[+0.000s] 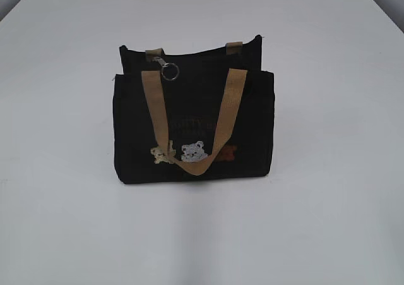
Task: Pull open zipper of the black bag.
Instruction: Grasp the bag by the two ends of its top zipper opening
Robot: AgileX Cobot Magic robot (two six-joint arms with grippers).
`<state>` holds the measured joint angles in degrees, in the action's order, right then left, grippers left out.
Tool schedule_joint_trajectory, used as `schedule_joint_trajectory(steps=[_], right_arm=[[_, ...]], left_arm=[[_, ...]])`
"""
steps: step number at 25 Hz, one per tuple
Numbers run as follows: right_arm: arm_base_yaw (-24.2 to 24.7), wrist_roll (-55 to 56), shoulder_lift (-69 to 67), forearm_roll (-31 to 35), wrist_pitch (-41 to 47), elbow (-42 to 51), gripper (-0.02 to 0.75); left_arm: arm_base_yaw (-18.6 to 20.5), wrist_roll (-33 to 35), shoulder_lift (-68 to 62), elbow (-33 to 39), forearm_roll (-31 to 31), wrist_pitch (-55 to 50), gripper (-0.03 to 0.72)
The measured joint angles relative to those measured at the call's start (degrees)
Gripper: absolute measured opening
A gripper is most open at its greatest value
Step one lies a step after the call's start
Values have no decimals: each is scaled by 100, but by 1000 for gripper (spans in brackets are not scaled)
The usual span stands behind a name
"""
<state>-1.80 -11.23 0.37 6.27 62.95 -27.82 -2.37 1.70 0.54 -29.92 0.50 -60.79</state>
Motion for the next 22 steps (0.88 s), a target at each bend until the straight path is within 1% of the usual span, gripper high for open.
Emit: schedule_joint_trajectory(steps=[19,22], right_arm=[[0,0,0,0,0,0,344],[0,0,0,0,0,0,344]], left_arm=[[0,0,0,0,0,0,192],[0,58,-19,-6,97,5,194]])
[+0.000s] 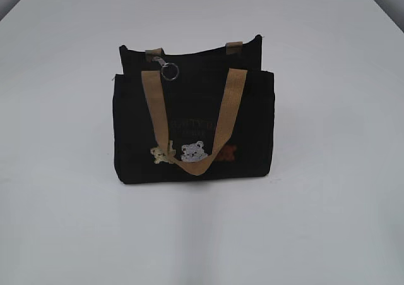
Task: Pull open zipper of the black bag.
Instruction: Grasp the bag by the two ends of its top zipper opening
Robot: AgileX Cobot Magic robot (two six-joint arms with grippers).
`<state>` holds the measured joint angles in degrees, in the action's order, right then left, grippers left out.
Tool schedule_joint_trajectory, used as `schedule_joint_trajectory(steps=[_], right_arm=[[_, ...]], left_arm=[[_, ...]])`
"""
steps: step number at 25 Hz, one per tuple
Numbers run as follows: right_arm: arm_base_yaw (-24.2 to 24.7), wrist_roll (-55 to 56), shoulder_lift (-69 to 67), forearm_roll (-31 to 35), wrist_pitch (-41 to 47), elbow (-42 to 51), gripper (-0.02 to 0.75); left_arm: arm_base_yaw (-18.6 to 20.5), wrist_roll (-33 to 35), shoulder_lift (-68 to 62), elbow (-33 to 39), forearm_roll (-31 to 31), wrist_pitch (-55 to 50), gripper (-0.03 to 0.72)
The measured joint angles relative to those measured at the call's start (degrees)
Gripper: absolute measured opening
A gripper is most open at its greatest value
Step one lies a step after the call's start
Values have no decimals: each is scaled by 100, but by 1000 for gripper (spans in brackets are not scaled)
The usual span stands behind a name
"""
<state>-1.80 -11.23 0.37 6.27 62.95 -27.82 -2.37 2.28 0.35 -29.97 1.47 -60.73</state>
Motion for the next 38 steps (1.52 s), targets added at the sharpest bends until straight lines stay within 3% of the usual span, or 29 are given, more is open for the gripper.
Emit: schedule_joint_trajectory(steps=[2,4,7,10,15,19,22,25,30,38], right_arm=[[0,0,0,0,0,0,344],[0,0,0,0,0,0,344],[0,0,0,0,0,0,344],[0,0,0,0,0,0,344],[0,0,0,0,0,0,344],[0,0,0,0,0,0,344],[0,0,0,0,0,0,344],[0,0,0,0,0,0,344],[0,0,0,5,0,0,344],[0,3,0,183,0,0,344]], left_arm=[[0,448,-235,-79,358,124,202],[0,1482,-644,-114,994,693,227],[0,3584,-1549,-80,2584,2207,299],[0,5957,-2913,-68,4543,2989,351],[0,10053,-5440,-50,7257,2955,371],[0,12244,-6957,-42,8697,2341,386],[-5,13154,-7795,-48,9471,2054,410],[-5,13558,-8425,-198,9678,1805,441],[-81,13656,-9123,-588,9760,1586,465],[-881,13676,-9865,-1423,9773,2042,462]])
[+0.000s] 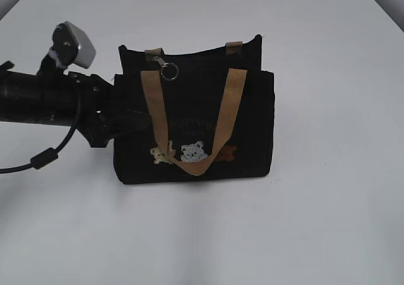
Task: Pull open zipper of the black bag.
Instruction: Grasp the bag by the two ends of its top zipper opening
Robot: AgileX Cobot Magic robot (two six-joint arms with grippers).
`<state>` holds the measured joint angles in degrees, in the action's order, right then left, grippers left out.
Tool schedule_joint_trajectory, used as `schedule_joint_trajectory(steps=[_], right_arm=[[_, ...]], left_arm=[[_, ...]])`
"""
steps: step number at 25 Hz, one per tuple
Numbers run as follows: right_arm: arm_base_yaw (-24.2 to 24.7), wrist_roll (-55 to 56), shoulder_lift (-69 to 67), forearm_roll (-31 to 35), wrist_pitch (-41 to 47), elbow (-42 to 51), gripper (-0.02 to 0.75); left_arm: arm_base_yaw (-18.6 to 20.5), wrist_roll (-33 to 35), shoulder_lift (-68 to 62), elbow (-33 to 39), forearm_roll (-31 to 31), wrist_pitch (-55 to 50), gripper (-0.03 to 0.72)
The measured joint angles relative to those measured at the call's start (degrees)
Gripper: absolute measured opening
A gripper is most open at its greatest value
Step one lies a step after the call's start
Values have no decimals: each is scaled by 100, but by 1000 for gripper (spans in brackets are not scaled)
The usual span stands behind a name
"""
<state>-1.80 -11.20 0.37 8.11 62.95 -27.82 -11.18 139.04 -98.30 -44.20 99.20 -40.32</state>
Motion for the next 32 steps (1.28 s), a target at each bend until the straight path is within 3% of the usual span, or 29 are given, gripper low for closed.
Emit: schedule_joint_trajectory(steps=[2,4,6,11,16,20,25,32], right_arm=[[0,-41,0,227,0,0,344],[0,-321,-163,573,0,0,344],[0,-838,-538,1121,0,0,344],[0,-2721,-2152,2907,-727,-92,344],[0,-5783,-4253,5144,-1716,-313,344],[-52,-8002,-6208,6381,-1892,-1043,344],[-1003,-8936,-7969,6706,-2125,-2395,344],[-2216,-9605,-9497,6436,-3340,-3676,344]], left_arm=[[-169,0,-160,-212,0,67,396],[-281,0,-258,-293,28,233,202],[-300,0,-279,-322,75,365,70],[-326,0,-279,-339,121,619,68],[-326,0,-279,-369,111,688,68],[-337,73,-279,-376,117,804,68],[-343,279,-279,-379,146,931,68],[-343,373,-273,-383,160,1014,68]])
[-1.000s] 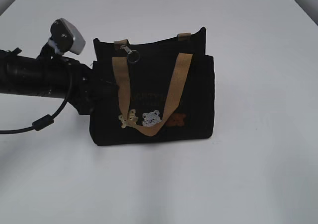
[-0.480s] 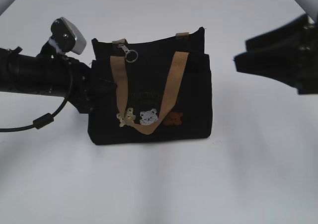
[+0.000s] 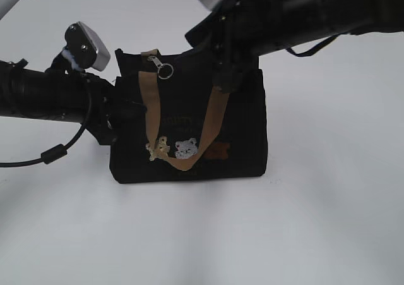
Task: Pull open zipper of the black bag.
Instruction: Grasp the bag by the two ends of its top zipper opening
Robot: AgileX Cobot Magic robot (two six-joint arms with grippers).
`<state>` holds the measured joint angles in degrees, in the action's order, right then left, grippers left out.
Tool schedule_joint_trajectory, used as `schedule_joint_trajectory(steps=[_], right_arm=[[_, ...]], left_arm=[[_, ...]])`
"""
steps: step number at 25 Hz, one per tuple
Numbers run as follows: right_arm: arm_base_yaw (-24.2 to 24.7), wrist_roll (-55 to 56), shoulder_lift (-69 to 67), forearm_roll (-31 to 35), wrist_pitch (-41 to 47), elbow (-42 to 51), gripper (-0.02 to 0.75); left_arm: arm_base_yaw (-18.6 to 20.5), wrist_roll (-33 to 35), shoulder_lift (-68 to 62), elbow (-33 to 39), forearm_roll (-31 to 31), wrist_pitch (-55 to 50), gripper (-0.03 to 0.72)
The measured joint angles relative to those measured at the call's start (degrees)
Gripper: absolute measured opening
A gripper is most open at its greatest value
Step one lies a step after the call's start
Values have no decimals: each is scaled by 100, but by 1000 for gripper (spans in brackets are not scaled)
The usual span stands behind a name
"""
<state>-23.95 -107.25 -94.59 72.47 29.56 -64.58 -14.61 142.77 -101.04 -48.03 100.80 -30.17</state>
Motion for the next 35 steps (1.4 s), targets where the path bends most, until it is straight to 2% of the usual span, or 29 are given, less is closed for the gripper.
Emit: schedule_joint_trajectory(steps=[6,11,14,16,17,19,22,25,29,35], right_arm=[[-497,-641,-737,-25,-715,-503,344],[-633,-911,-1106,-25,-1194,-650,326],[-633,-928,-1248,-25,-1240,-650,241],[-633,-898,-1265,-25,-1280,-650,90],[-633,-828,-1265,-25,-1295,-655,40],[-633,-613,-1235,-25,-1299,-655,1],[-592,-135,-1149,-25,-1299,-655,-1],[-391,508,-980,-27,-1163,-655,-1],[254,1606,-724,-192,-416,-655,-1],[1348,3736,-527,-1497,755,-662,-1]], left_arm=[[0,6,0,0,0,0,68],[0,12,0,0,0,-6,68],[0,17,0,0,0,-23,68],[0,17,0,0,0,-23,68],[0,17,0,0,0,-23,68],[0,17,0,0,0,-23,68],[0,17,0,0,0,-23,68],[0,17,0,0,0,-30,73],[0,17,0,0,0,-46,67],[0,17,0,0,0,-52,67]])
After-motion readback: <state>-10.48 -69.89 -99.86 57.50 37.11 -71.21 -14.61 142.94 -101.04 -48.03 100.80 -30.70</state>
